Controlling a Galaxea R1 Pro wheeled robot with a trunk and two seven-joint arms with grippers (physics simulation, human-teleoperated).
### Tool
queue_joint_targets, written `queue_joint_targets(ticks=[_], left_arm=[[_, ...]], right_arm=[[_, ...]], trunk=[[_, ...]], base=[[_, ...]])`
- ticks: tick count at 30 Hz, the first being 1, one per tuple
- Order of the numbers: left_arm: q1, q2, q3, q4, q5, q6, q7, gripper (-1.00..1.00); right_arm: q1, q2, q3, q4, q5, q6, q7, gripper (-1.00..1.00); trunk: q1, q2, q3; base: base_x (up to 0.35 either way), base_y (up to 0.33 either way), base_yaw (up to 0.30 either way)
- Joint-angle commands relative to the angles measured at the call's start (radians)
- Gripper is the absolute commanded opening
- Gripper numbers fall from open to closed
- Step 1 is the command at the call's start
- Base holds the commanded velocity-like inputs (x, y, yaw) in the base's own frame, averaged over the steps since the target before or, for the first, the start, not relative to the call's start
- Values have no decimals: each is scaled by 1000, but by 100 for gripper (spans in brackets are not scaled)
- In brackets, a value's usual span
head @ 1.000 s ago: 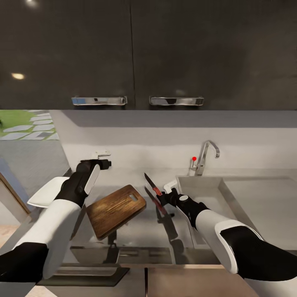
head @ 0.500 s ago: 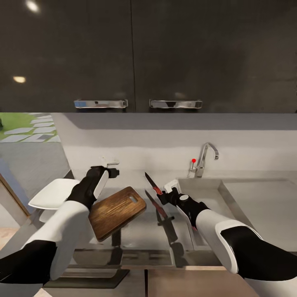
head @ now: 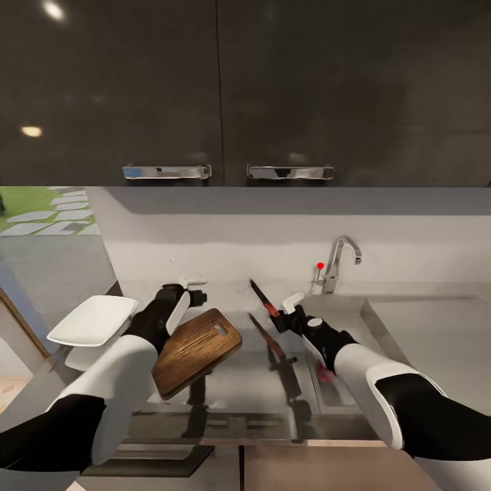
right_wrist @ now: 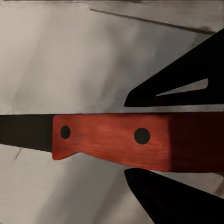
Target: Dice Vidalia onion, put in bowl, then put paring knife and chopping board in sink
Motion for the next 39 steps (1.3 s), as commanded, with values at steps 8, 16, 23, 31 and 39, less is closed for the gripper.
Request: queue_joint_targets(ticks=[8,16,23,31,39], left_arm=[[-1,-14,-4,53,10,-48,9,100],[-1,-27,-4,97,12,-95,9,100],[-1,-30,-4,128,12,-133,8,100],[-1,-37,-4,180,12,-190,7,100],[-1,-42,-6,203,13,-208,5,100]], right_arm=[[-1,-22,0,-30,9,-1,1,-100],[-1,-47,0,-38,3,0,3,-100],[-1,-53,-2,-38,-6,0,5,-100],[-1,-63,-2,-41,-8,-1,5,-100],[-1,-67,-2,-57,-9,-1,5,-100]], trunk=[[1,-2,-2],[1,-2,-2],[1,-2,-2],[1,-2,-2],[1,-2,-2]], base=[[0,0,0],[0,0,0],[0,0,0],[0,0,0],[0,0,0]])
